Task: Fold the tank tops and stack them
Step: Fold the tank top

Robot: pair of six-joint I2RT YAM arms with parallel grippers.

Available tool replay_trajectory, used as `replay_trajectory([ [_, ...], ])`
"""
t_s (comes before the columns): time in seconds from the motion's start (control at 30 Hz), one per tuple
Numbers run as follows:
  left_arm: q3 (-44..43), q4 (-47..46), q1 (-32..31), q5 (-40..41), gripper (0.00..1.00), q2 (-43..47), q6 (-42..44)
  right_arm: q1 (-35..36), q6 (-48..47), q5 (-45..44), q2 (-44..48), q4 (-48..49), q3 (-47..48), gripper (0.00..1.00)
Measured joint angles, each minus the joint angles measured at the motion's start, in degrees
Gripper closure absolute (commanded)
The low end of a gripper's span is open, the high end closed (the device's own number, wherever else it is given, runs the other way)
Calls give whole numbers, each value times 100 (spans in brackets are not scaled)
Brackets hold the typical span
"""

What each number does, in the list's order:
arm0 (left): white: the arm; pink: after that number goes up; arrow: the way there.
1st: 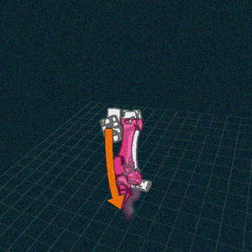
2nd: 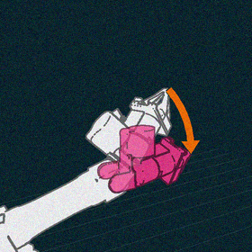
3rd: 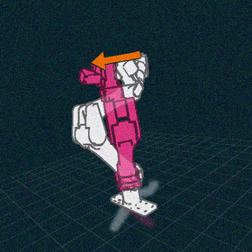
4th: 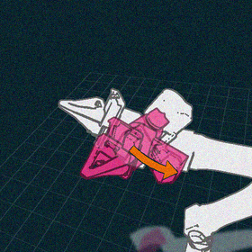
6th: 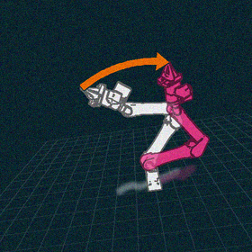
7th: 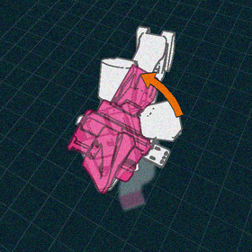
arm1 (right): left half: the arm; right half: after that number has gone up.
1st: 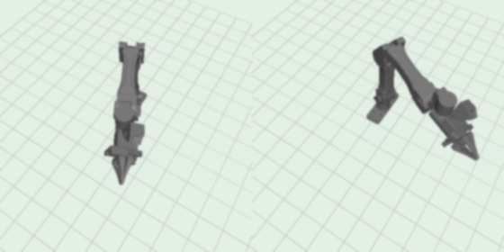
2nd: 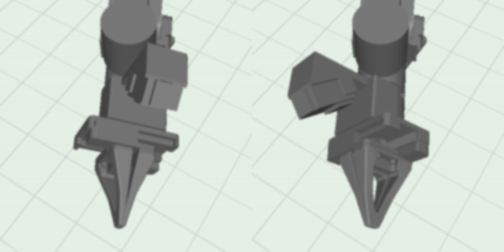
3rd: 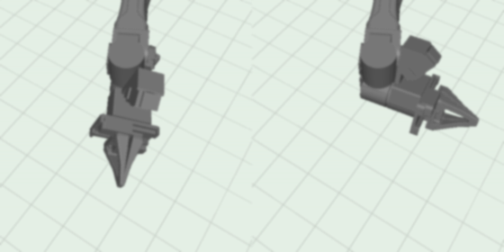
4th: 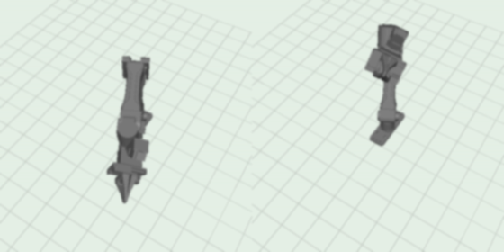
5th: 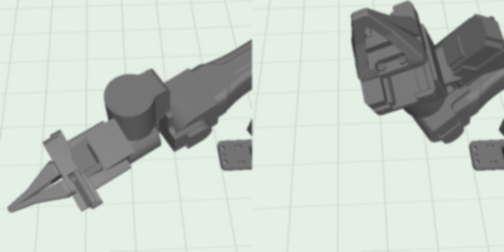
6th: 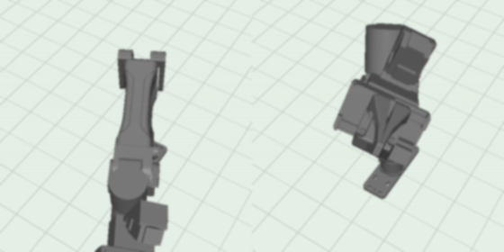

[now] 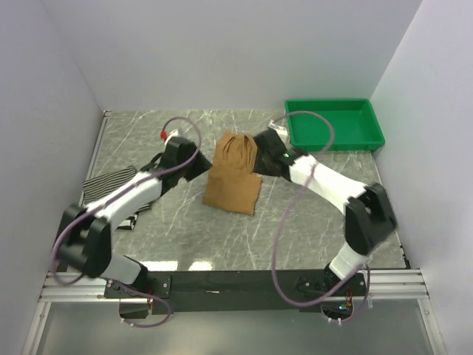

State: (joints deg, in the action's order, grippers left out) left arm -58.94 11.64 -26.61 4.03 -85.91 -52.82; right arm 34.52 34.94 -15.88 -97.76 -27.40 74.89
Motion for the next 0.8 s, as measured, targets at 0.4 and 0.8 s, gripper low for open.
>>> replay_trajectory([
  [0.4, 2411, -466, 0, -577, 36, 1408, -374, 435, 1375, 1161, 1915, 1154, -3209, 48],
  [0.8, 3012, -1941, 297, -1073, 40, 1132, -542, 472, 2535, 1784, 1355, 2861, -3899, 52],
])
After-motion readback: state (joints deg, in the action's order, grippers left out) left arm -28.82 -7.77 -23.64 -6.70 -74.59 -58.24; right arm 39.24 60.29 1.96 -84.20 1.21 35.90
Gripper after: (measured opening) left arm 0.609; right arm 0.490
